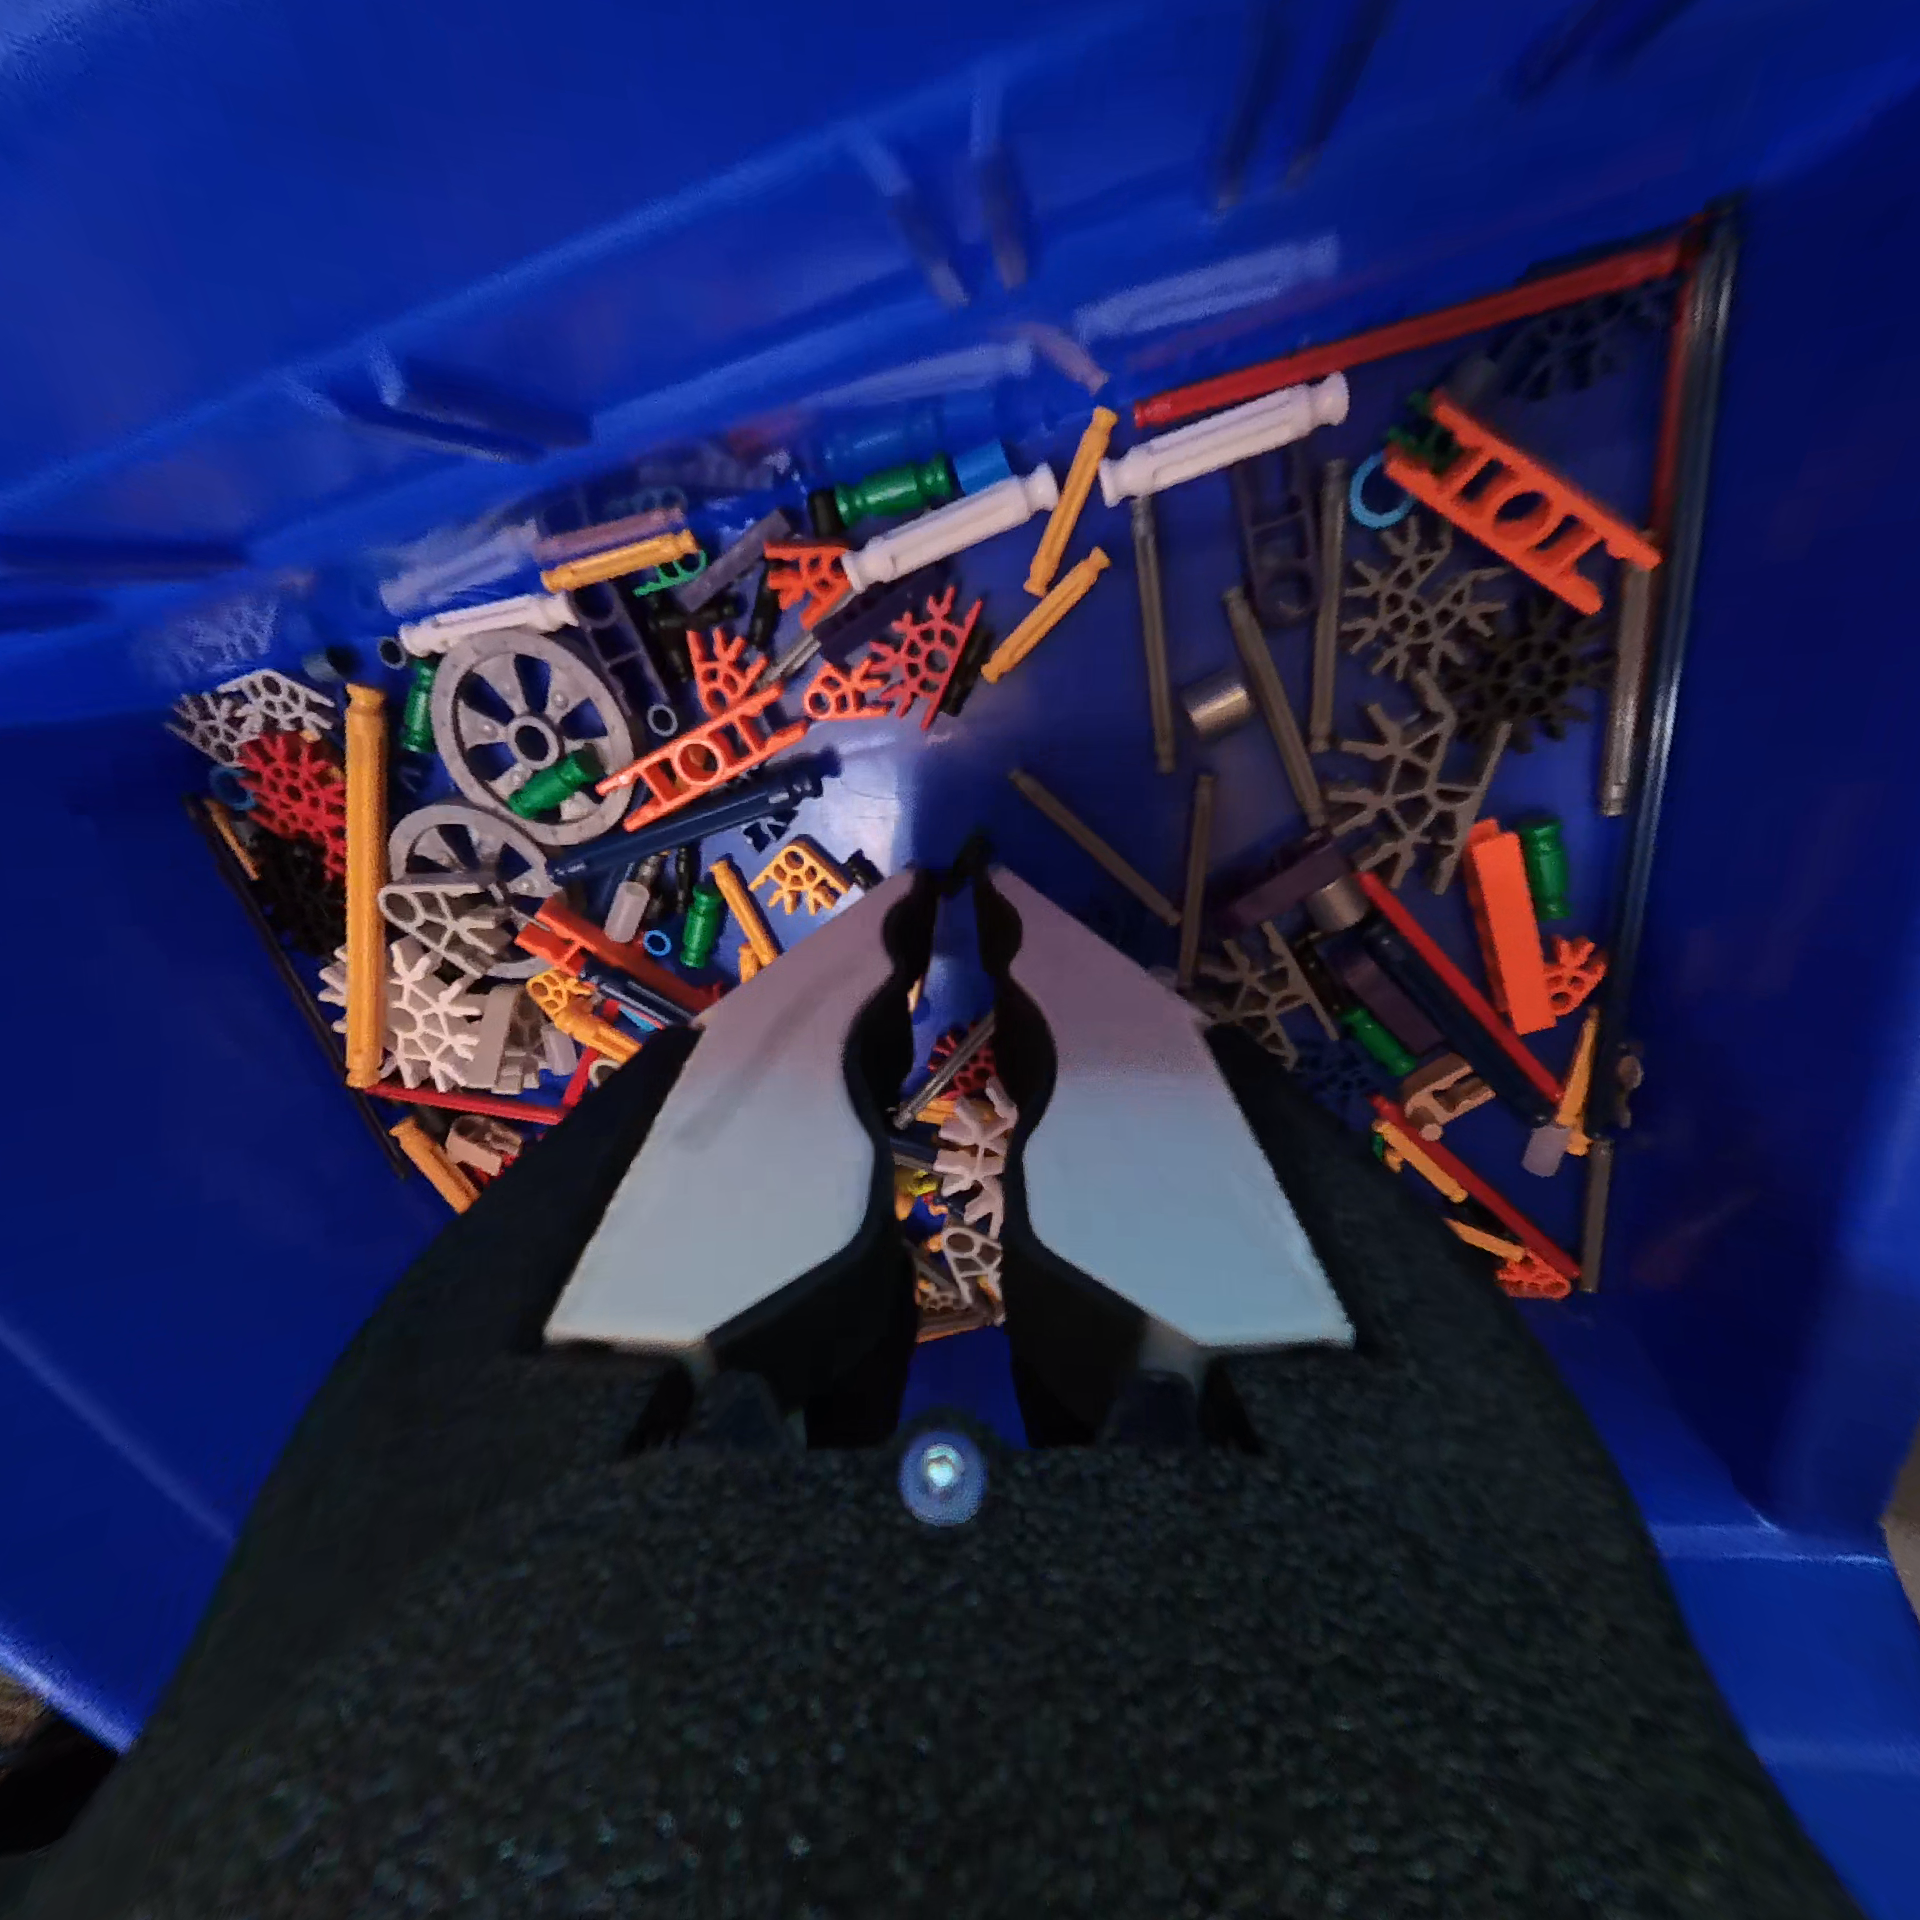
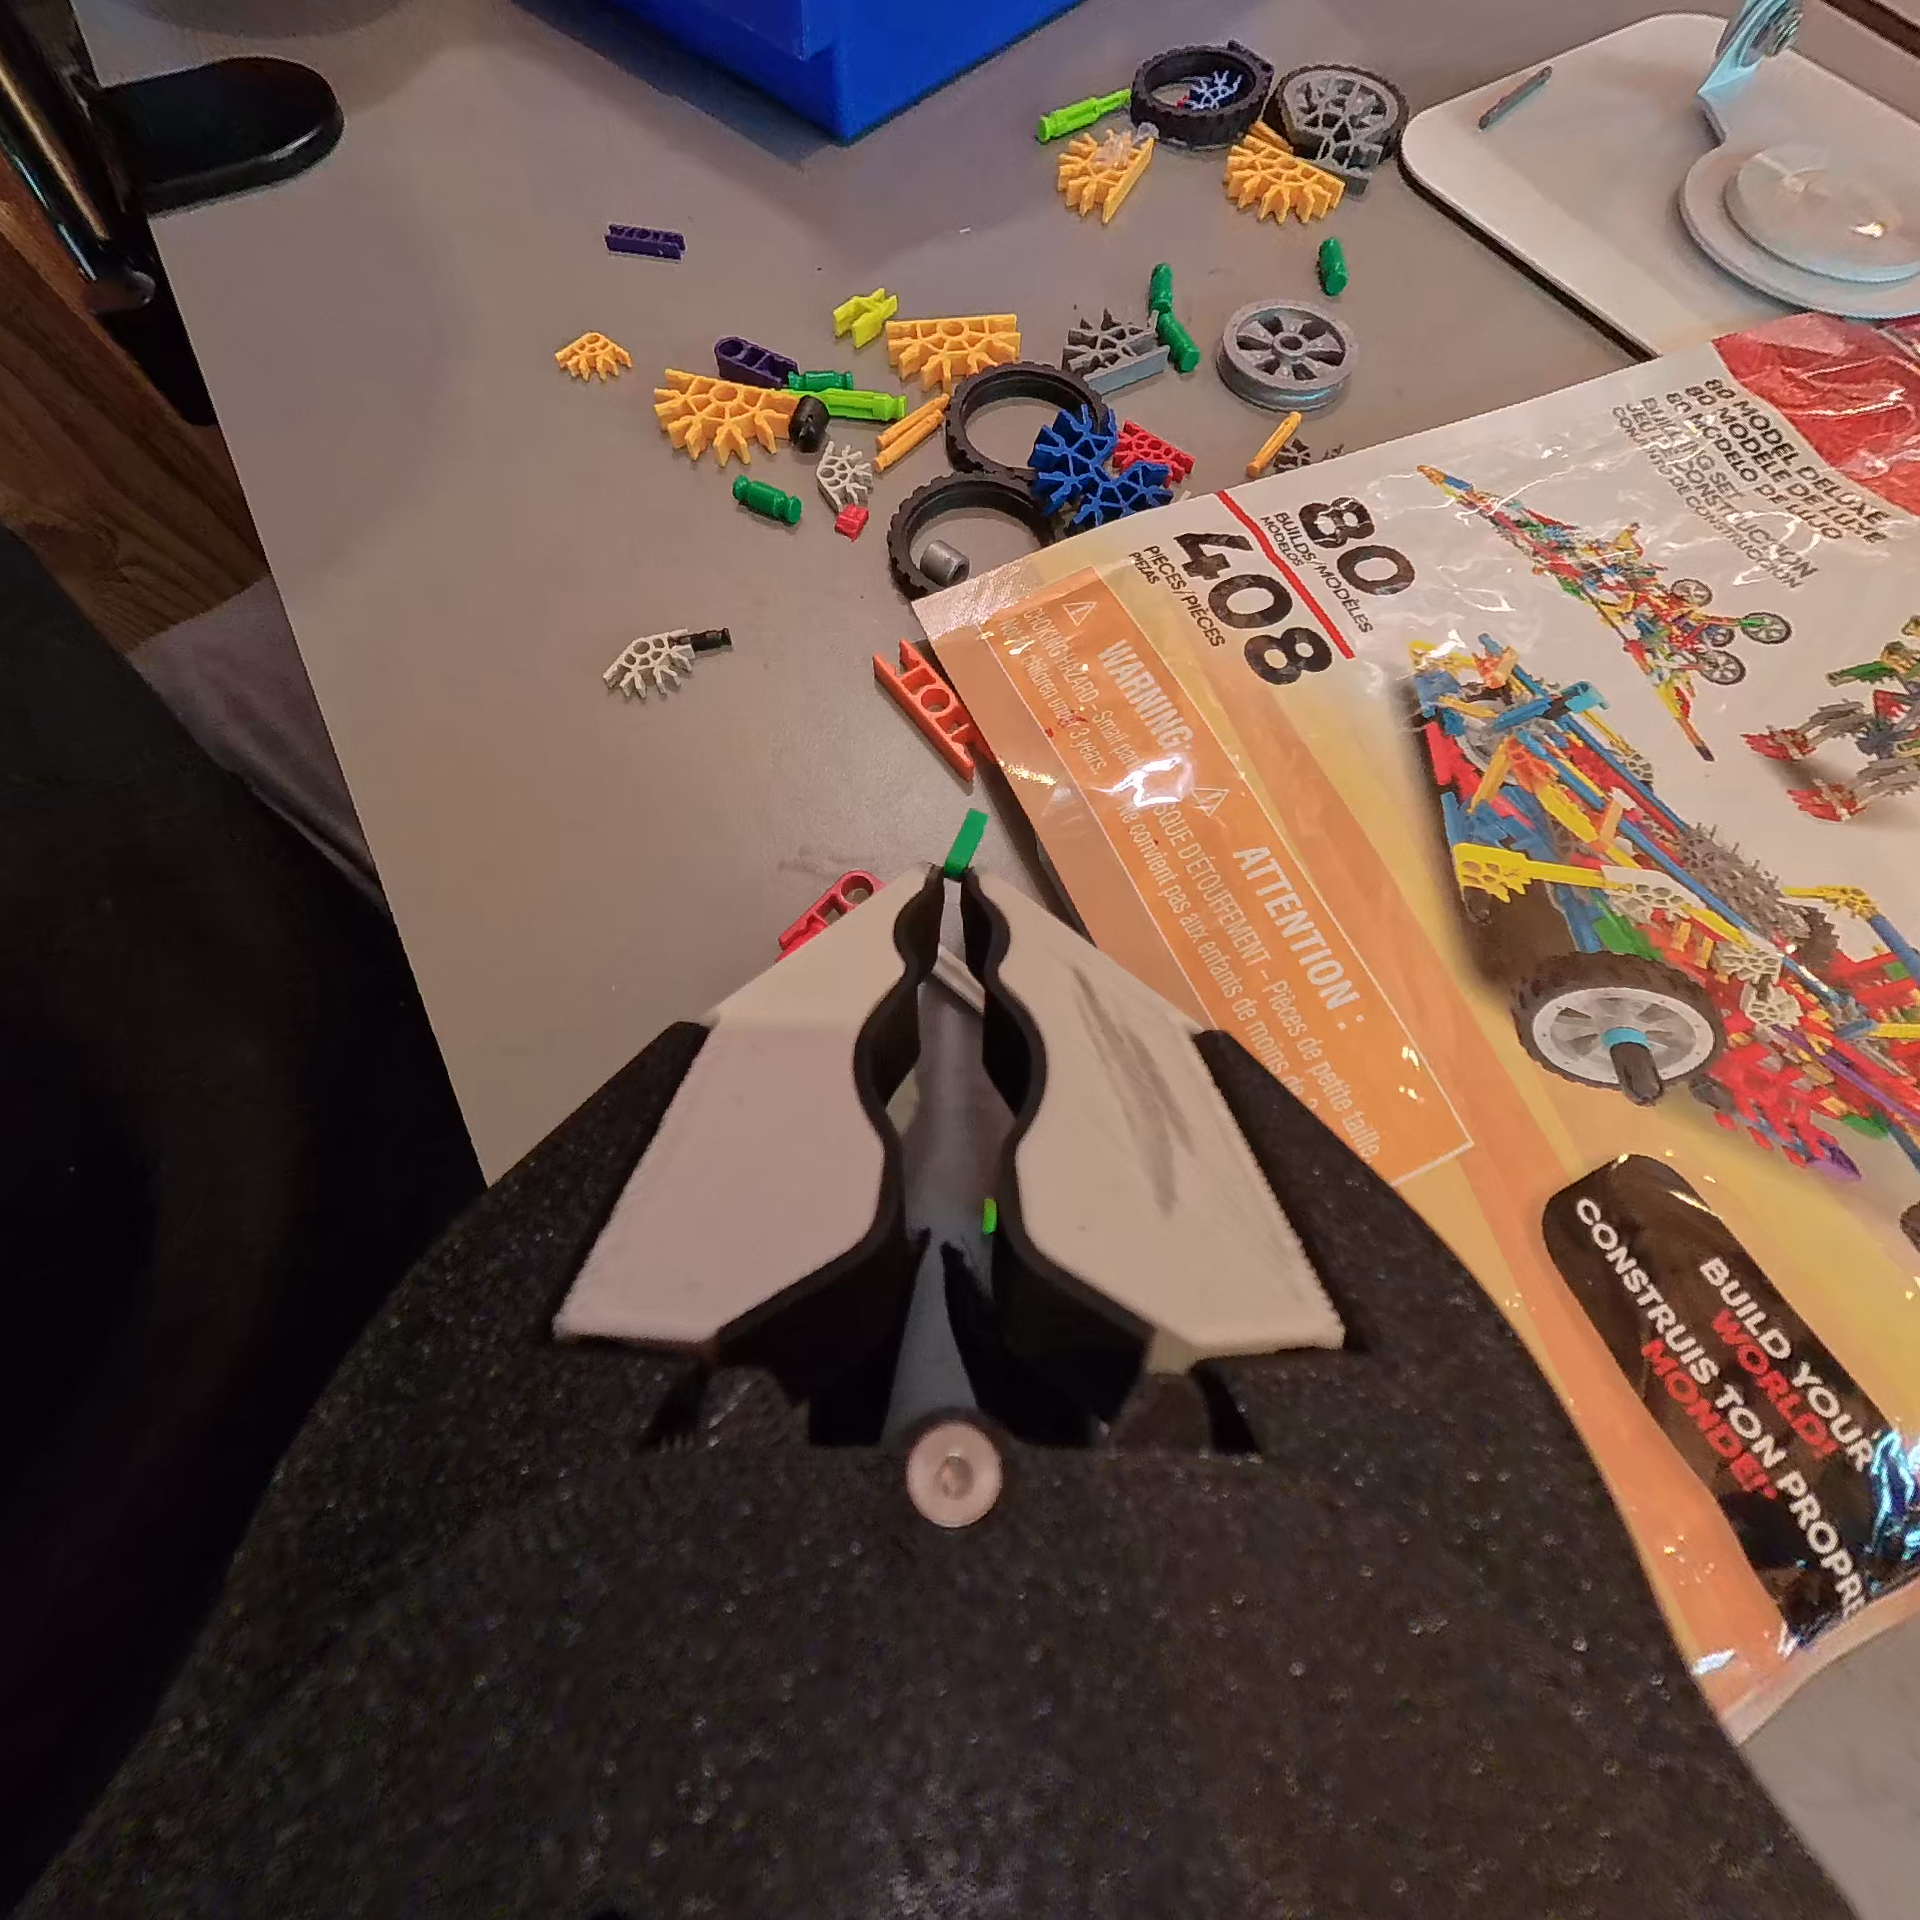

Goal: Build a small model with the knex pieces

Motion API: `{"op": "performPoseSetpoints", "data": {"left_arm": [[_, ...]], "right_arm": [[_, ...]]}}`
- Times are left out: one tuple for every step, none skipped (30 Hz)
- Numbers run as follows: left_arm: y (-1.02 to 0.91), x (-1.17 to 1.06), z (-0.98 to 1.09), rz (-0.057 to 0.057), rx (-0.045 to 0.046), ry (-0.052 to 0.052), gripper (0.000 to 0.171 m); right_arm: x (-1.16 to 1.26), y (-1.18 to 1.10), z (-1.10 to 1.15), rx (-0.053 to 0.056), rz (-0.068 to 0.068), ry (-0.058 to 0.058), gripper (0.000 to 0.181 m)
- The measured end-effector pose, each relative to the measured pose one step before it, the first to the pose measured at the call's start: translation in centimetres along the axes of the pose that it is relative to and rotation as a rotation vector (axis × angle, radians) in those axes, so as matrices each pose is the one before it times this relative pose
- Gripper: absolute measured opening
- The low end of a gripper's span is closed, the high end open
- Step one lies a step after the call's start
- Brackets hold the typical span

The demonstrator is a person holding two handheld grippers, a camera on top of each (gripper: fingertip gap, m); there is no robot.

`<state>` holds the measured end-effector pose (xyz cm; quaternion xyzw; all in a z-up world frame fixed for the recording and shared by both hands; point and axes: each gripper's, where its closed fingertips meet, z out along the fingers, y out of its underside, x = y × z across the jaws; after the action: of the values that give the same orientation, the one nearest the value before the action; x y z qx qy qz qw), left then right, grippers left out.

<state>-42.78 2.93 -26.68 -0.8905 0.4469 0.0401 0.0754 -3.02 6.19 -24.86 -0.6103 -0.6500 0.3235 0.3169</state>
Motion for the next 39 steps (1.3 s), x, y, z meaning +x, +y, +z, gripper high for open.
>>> {"op": "performPoseSetpoints", "data": {"left_arm": [[0.016, -0.045, -0.004, -0.0013, 0.00077, 0.0031, 0.007], [-0.018, 0.196, 0.033, -0.0002, 0.00325, 0.0161, 0.002], [-0.041, 0.063, 0.008, -0.0007, 0.00554, 0.0066, 0.001], [0.016, 0.006, -0.002, 0.0012, 0.00340, 0.0020, 0.000], [-0.015, 0.011, 0.000, -0.0027, 0.00468, 0.0017, 0.000], [0.024, 0.016, -0.004, -0.0039, 0.00486, 0.0010, 0.000], [-0.008, -0.046, -0.023, -0.0019, 0.00671, -0.0031, 0.000], [-0.106, -0.054, -0.090, -0.0047, 0.01146, -0.0061, 0.000], [-0.170, 0.108, -0.234, -0.0092, 0.01394, 0.0026, 0.000], [-0.099, -0.171, -0.414, -0.0092, 0.00858, -0.0169, 0.000], [-0.086, -0.322, -0.557, -0.0090, 0.00572, -0.0279, 0.000], [-0.287, -0.086, -0.648, -0.0050, 0.01723, -0.0146, 0.000], [-0.511, 0.131, -0.698, -0.0051, 0.03030, -0.0023, 0.000], [-0.372, 0.118, -0.614, -0.0095, 0.01990, -0.0014, 0.000], [0.060, 0.013, -0.406, -0.0059, -0.00708, -0.0063, 0.000], [0.387, -0.134, -0.188, 0.0009, -0.02610, -0.0145, 0.000], [0.304, -0.309, -0.042, 0.0002, -0.01784, -0.0230, 0.000], [0.166, -0.109, 0.092, -0.0079, -0.00788, -0.0075, 0.000], [0.134, 0.215, 0.211, -0.0050, -0.00647, 0.0114, 0.001], [0.097, 0.220, 0.323, -0.0015, -0.00719, 0.0078, 0.005], [0.083, 0.071, 0.382, -0.0001, -0.01003, -0.0033, 0.006], [0.055, 0.213, 0.393, 0.0038, -0.00994, 0.0041, 0.007], [-0.093, 0.161, 0.341, 0.0040, 0.00050, 0.0038, 0.008], [-0.264, -0.073, 0.309, -0.0048, 0.01101, -0.0043, 0.008], [-0.327, -0.023, 0.328, -0.0095, 0.01530, 0.0037, 0.008], [-0.263, 0.201, 0.356, -0.0035, 0.01098, 0.0172, 0.009], [-0.121, -0.156, 0.393, -0.0005, 0.00063, -0.0056, 0.011], [-0.043, -0.575, 0.333, -0.0009, -0.00495, -0.0296, 0.011], [-0.025, -0.279, 0.288, -0.0085, -0.00497, -0.0093, 0.010], [-0.116, 0.057, 0.223, -0.0107, 0.00352, 0.0120, 0.011], [-0.131, 0.095, 0.185, -0.0096, 0.00627, 0.0125, 0.010], [-0.281, 0.036, 0.065, -0.0086, 0.01577, 0.0088, 0.007], [-0.155, 0.006, 0.027, -0.0085, 0.00934, 0.0080, 0.008], [-0.124, 0.075, 0.029, -0.0075, 0.00825, 0.0111, 0.007], [-0.010, 0.121, 0.038, -0.0080, 0.00200, 0.0136, 0.005], [0.007, 0.088, 0.020, -0.0049, 0.00071, 0.0088, 0.002], [-0.001, 0.015, 0.007, 0.0001, 0.00019, -0.0009, 0.002], [0.004, 0.053, -0.010, 0.0022, -0.00033, 0.0009, 0.002], [0.014, 0.051, -0.020, -0.0007, -0.00122, 0.0024, 0.001]], "right_arm": [[0.009, -0.013, -0.003, 0.0004, 0.0008, -0.0004, 0.001], [0.002, -0.011, -0.015, 0.0011, 0.0008, -0.0008, 0.001], [-0.005, -0.013, -0.014, 0.0012, 0.0007, -0.0006, 0.001], [0.002, -0.014, -0.013, 0.0014, 0.0009, -0.0008, 0.001], [0.003, -0.005, -0.003, 0.0008, 0.0009, -0.0007, 0.001], [0.000, -0.011, -0.010, 0.0007, 0.0001, -0.0006, 0.001], [-0.016, -0.026, -0.022, 0.0019, -0.0003, -0.0005, 0.001], [-0.006, -0.032, -0.020, 0.0023, -0.0002, -0.0004, 0.001], [-0.008, -0.017, -0.012, 0.0014, -0.0001, -0.0005, 0.001], [-0.010, -0.009, -0.021, 0.0013, -0.0001, -0.0006, 0.001], [-0.008, -0.028, -0.021, 0.0020, -0.0009, -0.0002, 0.001], [-0.021, -0.018, -0.016, 0.0019, -0.0021, -0.0003, 0.001], [-0.037, -0.012, -0.008, 0.0006, -0.0019, -0.0007, 0.001], [-0.027, 0.001, 0.000, -0.0001, -0.0015, -0.0012, 0.001], [-0.015, -0.003, 0.002, 0.0002, -0.0010, -0.0009, 0.001], [-0.020, -0.017, -0.017, 0.0018, -0.0015, 0.0001, 0.001], [-0.025, -0.039, -0.036, 0.0029, -0.0021, 0.0002, 0.001], [-0.013, -0.027, -0.032, 0.0027, -0.0018, 0.0005, 0.001], [-0.019, -0.030, -0.025, 0.0024, -0.0024, 0.0005, 0.001], [-0.031, -0.023, -0.014, 0.0020, -0.0028, 0.0001, 0.001], [-0.020, -0.014, -0.013, 0.0010, -0.0021, 0.0004, 0.001], [-0.010, -0.003, 0.002, 0.0001, -0.0019, 0.0005, 0.001], [-0.020, 0.010, 0.011, -0.0007, -0.0021, 0.0004, 0.001], [-0.013, 0.012, 0.010, -0.0008, -0.0018, 0.0003, 0.002], [-0.011, 0.002, 0.005, -0.0006, -0.0008, 0.0002, 0.001], [0.012, -0.001, 0.000, 0.0001, 0.0007, 0.0005, 0.001], [0.024, -0.018, -0.006, 0.0012, 0.0011, 0.0009, 0.001], [0.024, -0.015, -0.013, 0.0013, 0.0009, 0.0015, 0.001], [0.029, -0.003, 0.001, 0.0003, 0.0006, 0.0017, 0.001], [0.011, -0.003, 0.007, -0.0002, -0.0002, 0.0013, 0.001], [0.019, 0.002, -0.001, -0.0002, 0.0002, 0.0015, 0.001], [0.017, -0.004, 0.002, 0.0004, 0.0006, 0.0008, 0.001], [0.008, -0.014, -0.008, 0.0009, 0.0007, 0.0002, 0.001], [0.012, -0.007, -0.012, 0.0005, 0.0011, -0.0007, 0.001], [-0.005, -0.001, 0.001, 0.0002, 0.0014, -0.0011, 0.001], [-0.003, -0.006, 0.003, 0.0005, 0.0008, -0.0012, 0.001], [-0.007, -0.007, -0.017, 0.0008, 0.0003, -0.0010, 0.001], [-0.006, -0.013, -0.009, 0.0008, 0.0004, -0.0009, 0.001], [-0.004, -0.013, -0.003, 0.0004, 0.0008, -0.0013, 0.001]]}}
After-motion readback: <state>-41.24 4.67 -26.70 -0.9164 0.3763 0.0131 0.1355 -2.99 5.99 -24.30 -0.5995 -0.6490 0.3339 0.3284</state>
